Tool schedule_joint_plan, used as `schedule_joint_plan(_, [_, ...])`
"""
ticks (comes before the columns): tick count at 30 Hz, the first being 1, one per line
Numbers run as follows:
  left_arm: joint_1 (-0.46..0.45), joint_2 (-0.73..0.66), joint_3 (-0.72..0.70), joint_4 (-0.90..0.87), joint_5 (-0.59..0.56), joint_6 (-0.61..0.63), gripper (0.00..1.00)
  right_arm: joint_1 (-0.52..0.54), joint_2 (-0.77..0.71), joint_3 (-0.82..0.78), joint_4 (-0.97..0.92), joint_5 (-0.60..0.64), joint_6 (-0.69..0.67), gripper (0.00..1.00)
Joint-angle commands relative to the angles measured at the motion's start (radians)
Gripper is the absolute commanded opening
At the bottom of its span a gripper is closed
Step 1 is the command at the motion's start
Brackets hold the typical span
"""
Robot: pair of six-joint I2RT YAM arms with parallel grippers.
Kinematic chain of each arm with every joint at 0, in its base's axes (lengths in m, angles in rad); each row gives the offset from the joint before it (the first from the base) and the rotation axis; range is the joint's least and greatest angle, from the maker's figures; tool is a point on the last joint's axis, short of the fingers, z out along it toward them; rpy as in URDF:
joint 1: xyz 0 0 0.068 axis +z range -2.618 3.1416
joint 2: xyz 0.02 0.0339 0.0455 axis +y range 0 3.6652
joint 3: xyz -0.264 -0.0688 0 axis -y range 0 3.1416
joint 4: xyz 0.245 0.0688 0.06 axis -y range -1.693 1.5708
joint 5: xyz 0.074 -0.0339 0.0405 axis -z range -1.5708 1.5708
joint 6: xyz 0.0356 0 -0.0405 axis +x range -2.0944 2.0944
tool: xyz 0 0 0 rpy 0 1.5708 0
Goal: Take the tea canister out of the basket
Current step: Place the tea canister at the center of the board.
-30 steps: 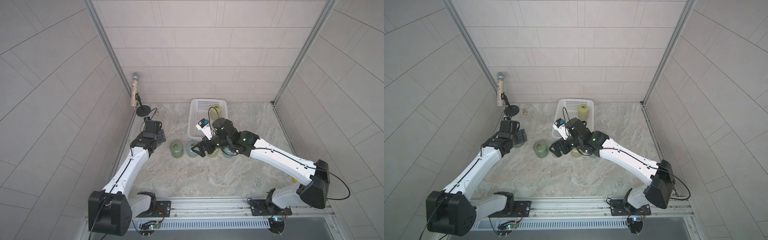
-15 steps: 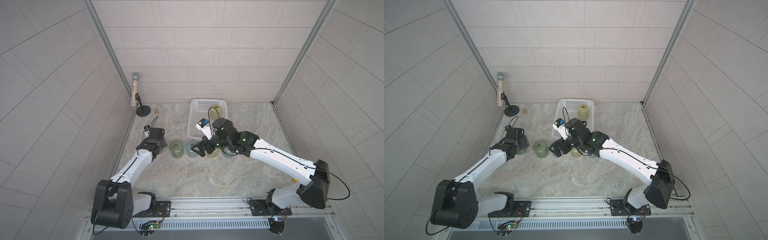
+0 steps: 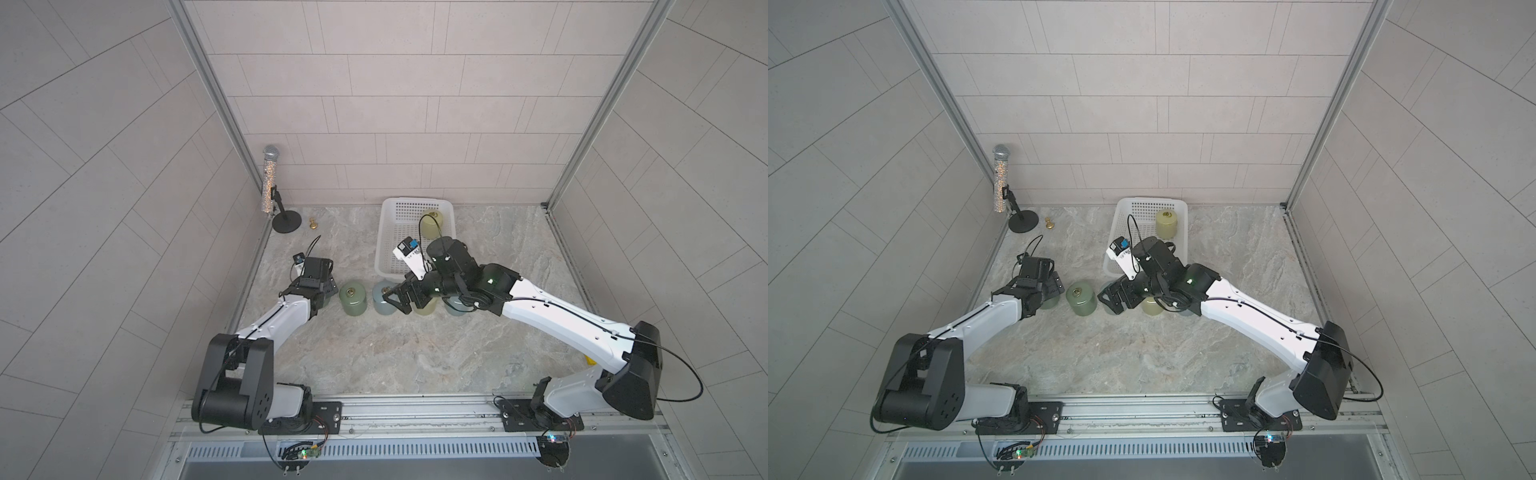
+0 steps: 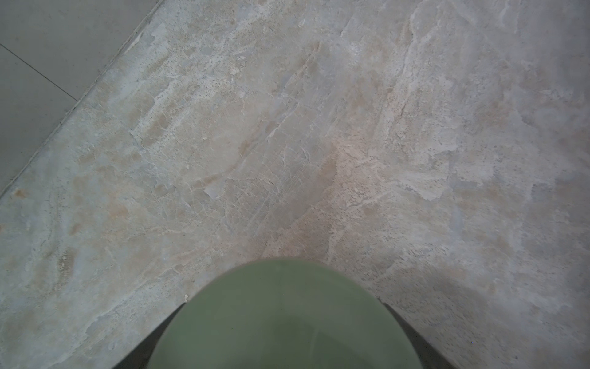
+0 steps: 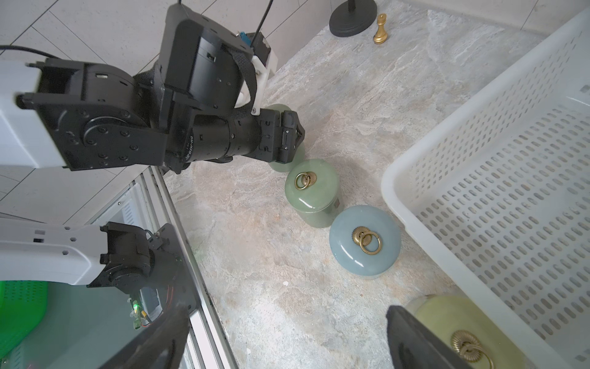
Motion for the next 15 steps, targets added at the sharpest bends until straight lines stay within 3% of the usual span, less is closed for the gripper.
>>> schedule_joint_plan(1, [-0.001,0.011,0.023,0.059,-0.018,-0.008,0.8,0.004,-0.036,-0.016,-0.002,0.014,0.005,1.0])
schedule_joint_plan(15, [-0.013,0.018,0.014,0.003,-0.035,-0.03,0.81,0.003,-0.046,-0.024,-0.003,0.024,0.005,1.0])
